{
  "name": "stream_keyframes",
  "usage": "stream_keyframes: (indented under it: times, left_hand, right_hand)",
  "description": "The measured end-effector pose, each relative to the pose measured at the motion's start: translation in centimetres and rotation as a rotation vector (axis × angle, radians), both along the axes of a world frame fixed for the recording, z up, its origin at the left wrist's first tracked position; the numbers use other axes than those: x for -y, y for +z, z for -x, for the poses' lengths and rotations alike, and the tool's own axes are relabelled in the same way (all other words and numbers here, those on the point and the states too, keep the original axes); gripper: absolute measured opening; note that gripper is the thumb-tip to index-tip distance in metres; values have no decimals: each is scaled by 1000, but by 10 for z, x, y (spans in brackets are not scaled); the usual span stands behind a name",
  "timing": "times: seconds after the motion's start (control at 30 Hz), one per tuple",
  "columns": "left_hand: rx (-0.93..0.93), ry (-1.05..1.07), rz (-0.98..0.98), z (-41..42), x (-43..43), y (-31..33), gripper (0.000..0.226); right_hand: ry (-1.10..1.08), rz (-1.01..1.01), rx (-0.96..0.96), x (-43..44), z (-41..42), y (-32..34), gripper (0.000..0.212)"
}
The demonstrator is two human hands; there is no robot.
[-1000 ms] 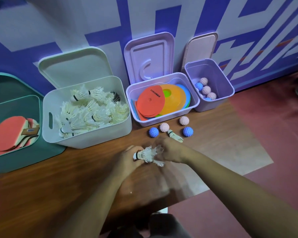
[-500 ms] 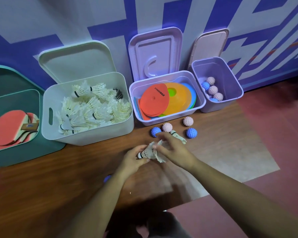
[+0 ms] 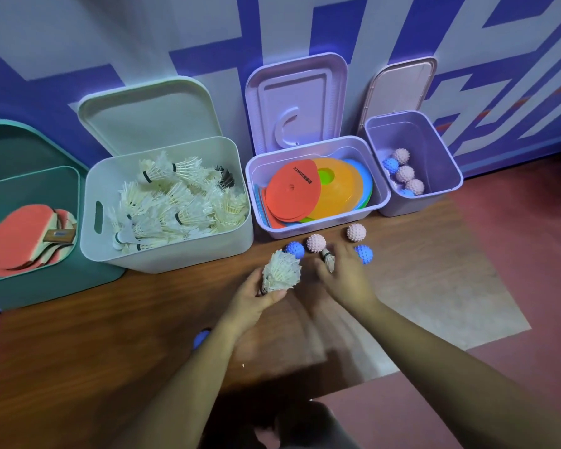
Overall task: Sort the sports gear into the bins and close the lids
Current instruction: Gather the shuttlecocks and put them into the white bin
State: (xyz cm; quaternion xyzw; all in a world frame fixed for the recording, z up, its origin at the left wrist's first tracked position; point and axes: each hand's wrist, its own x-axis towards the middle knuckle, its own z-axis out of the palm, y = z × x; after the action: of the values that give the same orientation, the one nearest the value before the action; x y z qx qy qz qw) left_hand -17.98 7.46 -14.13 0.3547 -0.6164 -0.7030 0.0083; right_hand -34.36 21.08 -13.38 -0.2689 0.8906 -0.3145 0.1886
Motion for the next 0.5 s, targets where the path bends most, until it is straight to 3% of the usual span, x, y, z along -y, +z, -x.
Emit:
stream_keyframes:
  times: [0.07,0.13,0.33,0.5]
  left_hand:
    - [1,29,1,-5,4,-1,58]
    - [15,53,5,-10,8,-1,61]
    - [63,104,7,-33,10,-5,56]
    - [97,137,18,-46,14,-3,56]
  right_hand:
    - [98,-327,-159,-5,12,-17,45]
    - [155,-504,-211,-6,16,-29,52]
    - [132,-542,-279,3,8,-49,31]
    - [252,-496,-336,-2,6,-47,30]
